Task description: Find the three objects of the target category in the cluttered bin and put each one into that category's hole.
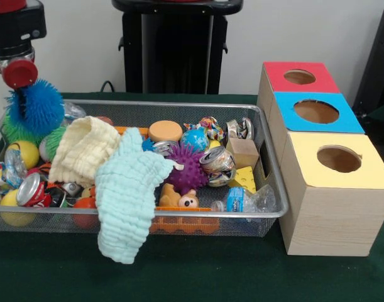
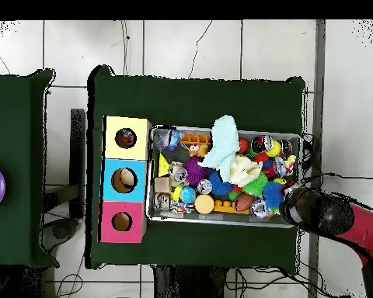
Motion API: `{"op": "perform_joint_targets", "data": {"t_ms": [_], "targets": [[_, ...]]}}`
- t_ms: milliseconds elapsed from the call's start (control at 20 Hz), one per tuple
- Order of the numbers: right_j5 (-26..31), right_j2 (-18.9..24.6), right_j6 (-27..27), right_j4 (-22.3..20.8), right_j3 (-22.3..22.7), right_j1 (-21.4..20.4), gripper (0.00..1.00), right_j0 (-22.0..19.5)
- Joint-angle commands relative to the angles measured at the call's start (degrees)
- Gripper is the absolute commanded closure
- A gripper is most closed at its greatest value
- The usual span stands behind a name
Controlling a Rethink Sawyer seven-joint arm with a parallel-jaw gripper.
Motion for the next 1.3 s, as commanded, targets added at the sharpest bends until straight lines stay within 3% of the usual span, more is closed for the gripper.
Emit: {"op": "perform_joint_targets", "data": {"t_ms": [50,800,900,1050,1300], "targets": [[5.63,4.07,-16.86,-5.5,-4.7,2.12,0.0,0.2],[2.83,3.88,-12.11,-6.33,-2.77,2.1,0.0,0.74],[3.19,2.95,-10.11,-5.81,-0.66,-0.4,0.0,1.82],[2.87,0.77,-3.56,-3.57,6.66,-6.19,0.0,5.11],[-0.79,-2.88,6.66,-0.81,13.76,-10.05,0.0,10.93]]}}
